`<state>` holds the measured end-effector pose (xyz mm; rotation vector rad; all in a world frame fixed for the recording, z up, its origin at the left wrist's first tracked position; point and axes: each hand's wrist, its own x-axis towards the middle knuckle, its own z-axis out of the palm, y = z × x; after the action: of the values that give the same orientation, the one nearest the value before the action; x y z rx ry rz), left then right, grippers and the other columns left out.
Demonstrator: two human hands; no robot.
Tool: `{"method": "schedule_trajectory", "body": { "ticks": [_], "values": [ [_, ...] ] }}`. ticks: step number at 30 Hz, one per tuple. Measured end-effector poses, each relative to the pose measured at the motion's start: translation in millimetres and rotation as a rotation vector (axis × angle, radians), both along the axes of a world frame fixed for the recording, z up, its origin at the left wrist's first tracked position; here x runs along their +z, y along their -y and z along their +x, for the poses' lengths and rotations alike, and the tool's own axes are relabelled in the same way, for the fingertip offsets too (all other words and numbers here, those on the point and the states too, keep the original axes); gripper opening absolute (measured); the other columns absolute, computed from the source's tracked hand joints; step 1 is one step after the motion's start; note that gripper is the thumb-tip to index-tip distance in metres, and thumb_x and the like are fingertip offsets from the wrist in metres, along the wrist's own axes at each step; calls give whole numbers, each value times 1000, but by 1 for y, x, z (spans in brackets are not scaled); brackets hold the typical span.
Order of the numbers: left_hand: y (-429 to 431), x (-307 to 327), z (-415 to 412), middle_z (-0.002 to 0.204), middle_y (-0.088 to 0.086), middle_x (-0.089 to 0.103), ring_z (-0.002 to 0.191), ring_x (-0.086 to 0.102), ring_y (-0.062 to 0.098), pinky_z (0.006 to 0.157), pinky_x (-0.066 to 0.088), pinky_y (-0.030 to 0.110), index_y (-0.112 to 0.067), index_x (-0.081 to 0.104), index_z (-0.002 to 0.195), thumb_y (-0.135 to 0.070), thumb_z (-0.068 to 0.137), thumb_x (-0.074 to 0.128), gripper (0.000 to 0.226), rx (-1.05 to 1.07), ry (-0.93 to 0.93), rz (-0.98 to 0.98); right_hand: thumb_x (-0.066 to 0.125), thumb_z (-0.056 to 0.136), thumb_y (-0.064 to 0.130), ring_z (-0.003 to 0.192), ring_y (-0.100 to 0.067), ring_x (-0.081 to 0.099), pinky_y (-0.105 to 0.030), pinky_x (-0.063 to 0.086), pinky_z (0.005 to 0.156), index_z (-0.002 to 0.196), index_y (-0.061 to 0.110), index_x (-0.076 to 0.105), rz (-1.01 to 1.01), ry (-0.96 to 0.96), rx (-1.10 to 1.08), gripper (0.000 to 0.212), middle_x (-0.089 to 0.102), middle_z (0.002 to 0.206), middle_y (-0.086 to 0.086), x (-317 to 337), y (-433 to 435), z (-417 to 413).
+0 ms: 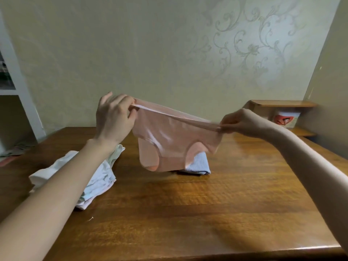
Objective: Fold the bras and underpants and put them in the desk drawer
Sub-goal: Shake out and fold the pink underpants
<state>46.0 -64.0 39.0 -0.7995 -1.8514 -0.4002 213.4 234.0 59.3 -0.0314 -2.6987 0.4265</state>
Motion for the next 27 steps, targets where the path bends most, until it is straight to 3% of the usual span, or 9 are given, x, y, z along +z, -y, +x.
{"method": "schedule_trajectory", "body": {
  "ticks": [4,8,12,15,18,20,23,25,27],
  "values": [
    [7,-5,-10,83,5,68,79,64,27,107,28,44,-9,63,80,-17,83,59,9,-5,-41,-65,69,82,7,82,-18,62,-20,42,73,90,5,74,-15,-386,-58,9,69,88,-5,7,1,2],
    [16,-8,-5,77,0,67,74,62,23,107,24,47,-11,65,76,-22,86,61,16,-74,-178,-133,71,80,5,81,-16,61,-9,41,68,87,8,75,-81,-357,-98,9,67,81,0,9,-6,4],
    [24,-7,-4,79,-3,70,88,61,26,108,19,45,-13,67,74,-22,88,62,17,-51,-246,-137,75,74,2,77,-19,61,-20,47,72,82,16,73,-154,-354,-42,15,66,80,-6,6,-5,11],
    [28,-8,2,79,8,66,83,59,26,97,40,35,-3,67,76,-21,86,59,22,-274,-70,-82,77,71,2,71,-7,58,-8,45,65,78,23,70,-130,-387,-45,23,63,73,10,1,-1,20],
    [25,-4,21,77,12,60,74,56,25,70,47,32,2,62,76,-9,79,67,12,-455,152,103,74,74,2,78,-17,63,-23,54,69,76,20,70,-221,-408,-44,19,67,78,6,1,6,33],
    [26,4,30,78,11,58,74,56,24,70,47,30,-3,60,78,-4,75,70,11,-533,234,227,72,76,0,80,-18,62,-28,55,70,77,17,69,-346,-410,6,17,67,81,1,9,7,43],
    [29,20,39,86,-2,56,79,54,13,76,47,23,-24,54,90,-8,74,71,28,-788,444,430,69,74,-5,66,-5,56,-12,46,54,82,18,68,-687,-379,174,25,65,74,11,28,7,59],
    [29,28,41,93,-5,55,80,53,6,77,47,15,-26,52,97,-2,77,70,36,-924,557,506,67,69,-5,72,-6,60,-13,49,57,83,18,68,-925,-347,295,27,65,83,4,36,1,63],
    [25,27,35,95,-6,55,76,55,-2,69,46,11,-26,52,94,5,80,65,36,-943,686,546,67,66,-2,76,-9,64,-15,52,62,82,18,67,-1028,-296,305,26,64,86,-1,33,-7,59]
  ]
}}
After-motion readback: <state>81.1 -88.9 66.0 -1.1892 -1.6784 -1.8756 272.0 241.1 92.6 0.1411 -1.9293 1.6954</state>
